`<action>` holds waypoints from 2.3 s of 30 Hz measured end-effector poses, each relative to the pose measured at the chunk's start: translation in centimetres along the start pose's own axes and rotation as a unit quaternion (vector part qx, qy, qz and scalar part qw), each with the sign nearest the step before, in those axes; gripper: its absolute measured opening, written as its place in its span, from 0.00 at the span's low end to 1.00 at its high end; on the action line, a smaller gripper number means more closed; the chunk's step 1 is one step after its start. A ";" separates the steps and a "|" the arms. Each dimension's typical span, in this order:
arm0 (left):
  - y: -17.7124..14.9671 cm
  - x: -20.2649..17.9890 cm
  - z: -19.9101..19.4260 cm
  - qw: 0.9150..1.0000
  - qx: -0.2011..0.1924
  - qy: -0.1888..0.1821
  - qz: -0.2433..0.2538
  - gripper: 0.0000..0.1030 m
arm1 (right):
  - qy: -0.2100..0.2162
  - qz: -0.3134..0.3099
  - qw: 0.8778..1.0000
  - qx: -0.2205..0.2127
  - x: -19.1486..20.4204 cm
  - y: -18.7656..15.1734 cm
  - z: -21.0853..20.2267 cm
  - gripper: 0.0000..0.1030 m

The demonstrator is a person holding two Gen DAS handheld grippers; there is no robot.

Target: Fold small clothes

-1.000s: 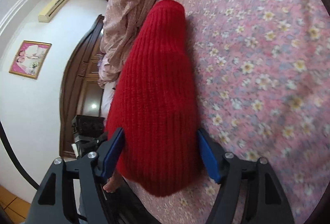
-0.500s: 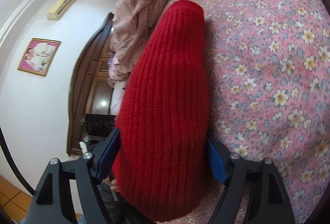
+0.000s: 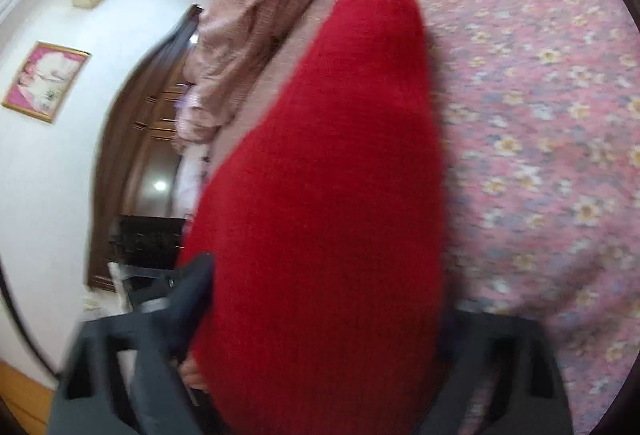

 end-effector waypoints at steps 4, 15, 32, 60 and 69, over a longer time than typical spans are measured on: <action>0.0 0.2 0.0 1.000 -0.009 -0.004 -0.001 0.51 | -0.001 -0.008 1.000 -0.029 -0.2 -0.8 -0.6 0.70; 0.1 0.4 -0.5 1.000 -0.023 -0.007 -0.002 0.45 | -0.030 -0.022 0.998 -0.046 1.0 -0.5 0.0 0.70; 1.2 -7.7 1.9 0.998 -0.040 0.012 0.040 0.40 | 0.006 -0.079 0.994 -0.080 2.8 2.6 -6.4 0.64; 16.8 -9.0 18.7 0.995 -0.028 0.026 0.092 0.40 | 0.010 -0.070 0.991 -0.115 -6.3 22.3 -9.8 0.64; 17.7 -2.6 22.6 0.994 -0.042 0.015 0.101 0.46 | 0.006 -0.077 0.991 -0.108 -11.7 26.0 -4.0 0.68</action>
Point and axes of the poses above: each gripper's, at about its wrist camera, not at the fingertips, and z roughly the way its jaws point, x to its left, y to its top, the point moved 4 cm from there along z, roughly the way its jaws point, and after that the axes turned 9 degrees about -y, right-handed, at the moved point
